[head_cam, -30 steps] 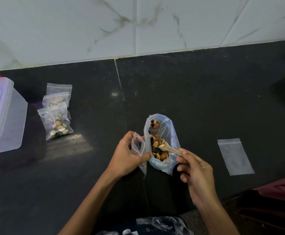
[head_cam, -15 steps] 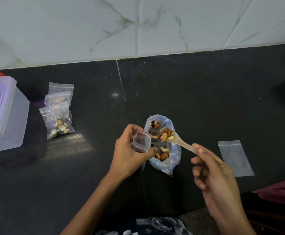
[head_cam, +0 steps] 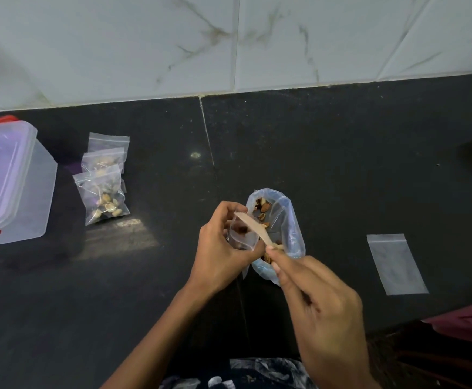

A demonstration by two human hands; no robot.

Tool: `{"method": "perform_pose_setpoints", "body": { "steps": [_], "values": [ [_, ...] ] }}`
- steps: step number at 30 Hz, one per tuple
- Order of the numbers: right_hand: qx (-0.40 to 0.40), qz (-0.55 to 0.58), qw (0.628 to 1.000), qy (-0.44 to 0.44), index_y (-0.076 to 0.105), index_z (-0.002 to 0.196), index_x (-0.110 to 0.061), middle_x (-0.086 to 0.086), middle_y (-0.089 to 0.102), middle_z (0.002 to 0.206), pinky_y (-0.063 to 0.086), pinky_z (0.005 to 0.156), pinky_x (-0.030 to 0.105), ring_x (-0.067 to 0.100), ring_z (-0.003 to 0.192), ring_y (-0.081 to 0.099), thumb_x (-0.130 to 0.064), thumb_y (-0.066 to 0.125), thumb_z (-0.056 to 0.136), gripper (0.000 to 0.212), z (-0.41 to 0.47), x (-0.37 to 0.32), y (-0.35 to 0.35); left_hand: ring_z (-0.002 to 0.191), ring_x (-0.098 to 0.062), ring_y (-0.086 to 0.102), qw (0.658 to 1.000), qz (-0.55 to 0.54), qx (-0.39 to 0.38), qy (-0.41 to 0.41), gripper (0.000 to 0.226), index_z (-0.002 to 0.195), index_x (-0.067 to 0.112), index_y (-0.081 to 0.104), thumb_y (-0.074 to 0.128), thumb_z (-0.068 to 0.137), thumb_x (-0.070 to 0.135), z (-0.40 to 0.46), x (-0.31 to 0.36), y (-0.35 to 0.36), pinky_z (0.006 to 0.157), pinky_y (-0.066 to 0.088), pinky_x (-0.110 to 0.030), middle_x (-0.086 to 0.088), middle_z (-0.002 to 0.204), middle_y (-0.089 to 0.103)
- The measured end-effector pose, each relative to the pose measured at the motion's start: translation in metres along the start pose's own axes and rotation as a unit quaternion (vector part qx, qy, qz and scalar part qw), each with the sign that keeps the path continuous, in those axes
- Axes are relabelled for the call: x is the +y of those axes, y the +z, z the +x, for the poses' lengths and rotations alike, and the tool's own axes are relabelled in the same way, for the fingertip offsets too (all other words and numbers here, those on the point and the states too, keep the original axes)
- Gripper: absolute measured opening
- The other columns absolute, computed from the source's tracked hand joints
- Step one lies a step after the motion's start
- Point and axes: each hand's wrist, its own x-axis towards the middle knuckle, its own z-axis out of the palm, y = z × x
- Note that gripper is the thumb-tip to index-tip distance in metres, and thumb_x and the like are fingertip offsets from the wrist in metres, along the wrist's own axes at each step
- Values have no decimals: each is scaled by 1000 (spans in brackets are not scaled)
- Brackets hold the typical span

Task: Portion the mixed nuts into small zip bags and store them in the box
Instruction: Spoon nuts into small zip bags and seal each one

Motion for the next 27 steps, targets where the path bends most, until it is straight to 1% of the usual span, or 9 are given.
{"method": "perform_pose_setpoints", "body": {
  "steps": [3, 7, 11, 13, 15, 17, 20, 25, 27],
  "values": [
    [4, -11, 1000, -20, 65, 119, -13, -7, 66, 80, 49, 58, 14, 1, 71, 60, -21, 52, 91, 32, 0, 2, 1, 87, -11, 67, 1000, 2, -1, -4, 49, 101, 19, 54, 85, 64, 9, 1, -1, -1, 69, 57, -26, 12, 96, 66],
    [44, 17, 999, -4, 62, 116, -14, -14, 59, 75, 42, 53, 5, -2, 62, 54, -23, 53, 90, 29, 0, 5, 0, 89, -3, 65, 1000, 11, -6, -10, 49, 102, 20, 54, 83, 66, 5, 1, -1, -2, 68, 54, -17, 16, 99, 64],
    [109, 39, 989, 94, 64, 105, -23, -20, 64, 82, 51, 55, 10, -2, 74, 64, -27, 54, 89, 19, 10, 19, -11, 92, -6, 65, 1000, 11, -9, -23, 47, 102, 22, 52, 81, 69, 5, 1, -8, -5, 70, 57, -22, 16, 102, 62],
    [74, 7, 985, 154, 64, 103, -30, -22, 63, 78, 53, 59, 15, -3, 78, 64, -28, 54, 88, 18, 14, 36, -10, 94, -11, 65, 999, 9, -32, -40, 47, 103, 24, 50, 80, 71, 5, 1, -12, -8, 71, 58, -28, 12, 103, 62],
    [30, -37, 985, 165, 66, 107, -27, -22, 63, 84, 52, 65, 13, -5, 84, 62, -24, 55, 90, 21, 16, 53, -3, 92, -14, 66, 997, 7, -59, -58, 49, 104, 24, 48, 79, 71, 5, 1, -16, -10, 73, 59, -32, 7, 103, 62],
    [-1, -65, 986, 153, 67, 112, -22, -18, 63, 89, 53, 66, 15, -4, 85, 61, -20, 55, 92, 23, 18, 64, 6, 90, -14, 66, 995, 8, -76, -69, 50, 106, 21, 48, 80, 71, 4, 1, -19, -10, 74, 58, -34, 6, 101, 62],
    [-37, -85, 988, 122, 67, 115, -19, -14, 59, 82, 53, 60, 23, 2, 74, 59, -17, 55, 93, 25, 18, 69, 14, 88, -13, 66, 994, 13, -83, -76, 52, 107, 21, 48, 80, 70, 5, 1, -22, -9, 73, 58, -33, 6, 99, 61],
    [-116, -97, 985, 87, 68, 113, -22, -20, 54, 79, 48, 58, 19, 0, 72, 57, -15, 58, 92, 25, 16, 69, 1, 87, -11, 66, 993, 24, -83, -83, 51, 108, 19, 48, 80, 70, 5, 0, -21, -9, 73, 59, -33, 4, 99, 62],
    [-138, -99, 982, 82, 70, 108, -27, -24, 52, 75, 44, 56, 17, -2, 74, 56, -21, 55, 91, 24, 16, 65, -12, 89, -12, 67, 992, 23, -85, -87, 51, 108, 18, 48, 80, 71, 5, 0, -20, -10, 75, 59, -35, 4, 99, 62]
  ]
}}
